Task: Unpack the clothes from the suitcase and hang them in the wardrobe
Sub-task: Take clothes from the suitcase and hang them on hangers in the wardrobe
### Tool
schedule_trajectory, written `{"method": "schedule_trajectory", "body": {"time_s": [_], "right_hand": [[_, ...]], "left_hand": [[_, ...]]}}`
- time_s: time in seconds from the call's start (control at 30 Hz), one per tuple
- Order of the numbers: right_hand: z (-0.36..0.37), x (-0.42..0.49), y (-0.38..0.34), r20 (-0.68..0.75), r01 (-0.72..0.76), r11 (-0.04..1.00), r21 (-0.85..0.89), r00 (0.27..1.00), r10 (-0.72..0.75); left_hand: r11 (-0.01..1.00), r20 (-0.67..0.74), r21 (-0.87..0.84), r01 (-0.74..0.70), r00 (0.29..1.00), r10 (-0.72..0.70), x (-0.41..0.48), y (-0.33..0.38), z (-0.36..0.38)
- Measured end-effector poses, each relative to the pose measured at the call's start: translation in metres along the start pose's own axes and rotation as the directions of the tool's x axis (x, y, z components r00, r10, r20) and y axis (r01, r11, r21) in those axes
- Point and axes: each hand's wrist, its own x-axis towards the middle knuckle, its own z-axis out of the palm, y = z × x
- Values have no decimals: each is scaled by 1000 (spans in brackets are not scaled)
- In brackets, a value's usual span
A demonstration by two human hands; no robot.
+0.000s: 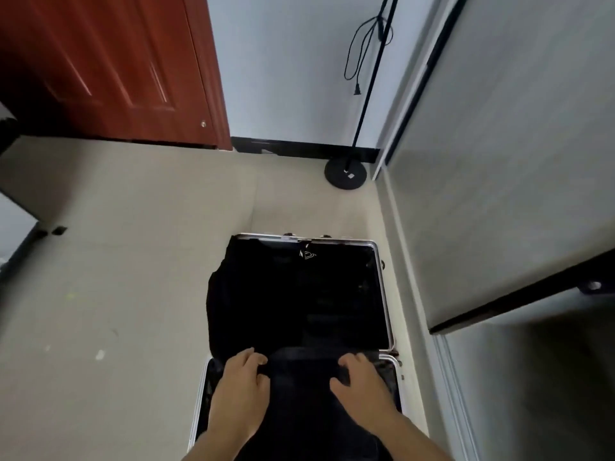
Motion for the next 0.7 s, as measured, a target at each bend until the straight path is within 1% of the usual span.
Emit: {"method": "schedule_trajectory", "body": {"time_s": [0.07, 0.13, 0.2, 0.3, 0.33, 0.37, 0.4, 0.47, 0.5, 0.53, 0.6, 0.63, 0.67, 0.7], "right_hand": [[47, 47, 27, 14, 1, 1000, -21, 1000, -1], [77, 88, 45, -14, 28, 999, -32, 1000, -28], [109, 132, 60, -54, 69, 997, -43, 996, -71], [138, 192, 73, -132, 116, 992, -48, 984, -121], [144, 209, 73, -143, 132, 990, -53, 980, -138], [150, 225, 73, -158, 155, 986, -61, 974, -163], [160, 241, 73, -162, 192, 979, -74, 966, -202], [167, 264, 65, -131, 238, 967, -89, 960, -249], [175, 277, 59, -106, 253, 961, -114, 958, -265], [179, 284, 53, -79, 249, 957, -147, 962, -263], [191, 294, 42, -28, 243, 946, -215, 967, -255], [195, 297, 38, -16, 245, 940, -239, 966, -256], [197, 296, 35, -15, 255, 936, -240, 964, -267], [199, 293, 34, -17, 274, 948, -163, 960, -280]], "left_hand": [[1000, 10, 11, -4, 1000, 3, 25, -40, 55], [999, -20, 14, -45, 999, 45, 51, -69, 97], [990, -48, 62, -128, 990, 131, 80, -96, 141], [948, -94, 158, -275, 952, 292, 128, -121, 189], [934, -106, 216, -286, 944, 314, 144, -129, 201], [922, -113, 280, -267, 945, 308, 157, -137, 209], [924, -89, 318, -213, 963, 253, 167, -144, 215], [930, -63, 358, -82, 992, 111, 176, -154, 217], [931, -49, 363, -39, 997, 61, 181, -163, 221], [930, -36, 367, -30, 998, 47, 181, -165, 222], [955, -88, 284, -88, 989, 117, 182, -170, 225], [974, -119, 191, -121, 982, 146, 181, -169, 221], [987, -159, 88, -135, 976, 147, 178, -166, 216], [988, -201, -36, -148, 970, 138, 175, -164, 211]]}}
